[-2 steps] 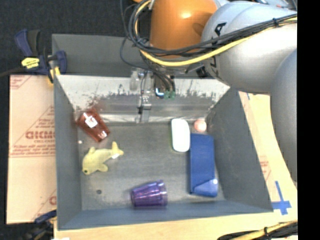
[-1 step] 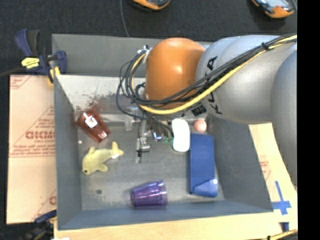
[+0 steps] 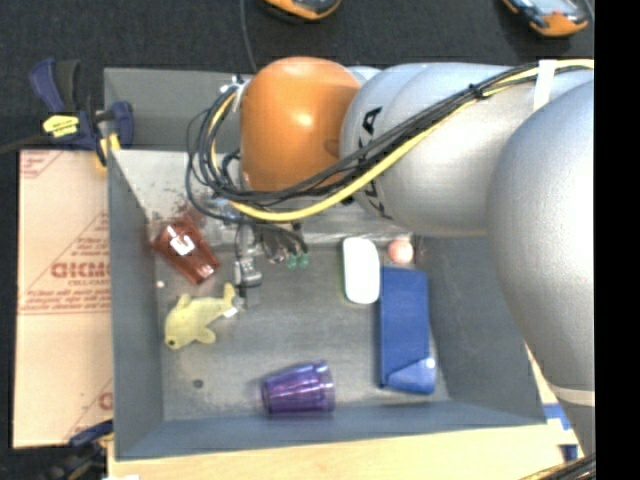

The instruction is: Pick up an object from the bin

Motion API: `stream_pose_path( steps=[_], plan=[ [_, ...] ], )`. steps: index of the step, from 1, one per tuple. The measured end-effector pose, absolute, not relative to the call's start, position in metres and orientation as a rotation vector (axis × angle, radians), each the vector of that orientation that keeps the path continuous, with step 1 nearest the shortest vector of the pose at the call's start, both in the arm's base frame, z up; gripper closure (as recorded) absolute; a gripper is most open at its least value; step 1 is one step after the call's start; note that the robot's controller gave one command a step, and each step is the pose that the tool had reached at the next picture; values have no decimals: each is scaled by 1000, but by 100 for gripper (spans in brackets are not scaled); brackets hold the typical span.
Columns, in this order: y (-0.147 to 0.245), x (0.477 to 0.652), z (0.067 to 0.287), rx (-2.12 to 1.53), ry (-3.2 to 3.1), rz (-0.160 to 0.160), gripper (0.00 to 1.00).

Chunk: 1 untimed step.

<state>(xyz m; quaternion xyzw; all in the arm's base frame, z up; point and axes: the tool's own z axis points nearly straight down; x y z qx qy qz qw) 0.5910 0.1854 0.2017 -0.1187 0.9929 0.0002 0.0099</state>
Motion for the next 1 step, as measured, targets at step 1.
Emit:
stream_pose_path(
  steps=[1],
  plan=[
    [215,575,147,-539,3096,-6,0]
  ],
)
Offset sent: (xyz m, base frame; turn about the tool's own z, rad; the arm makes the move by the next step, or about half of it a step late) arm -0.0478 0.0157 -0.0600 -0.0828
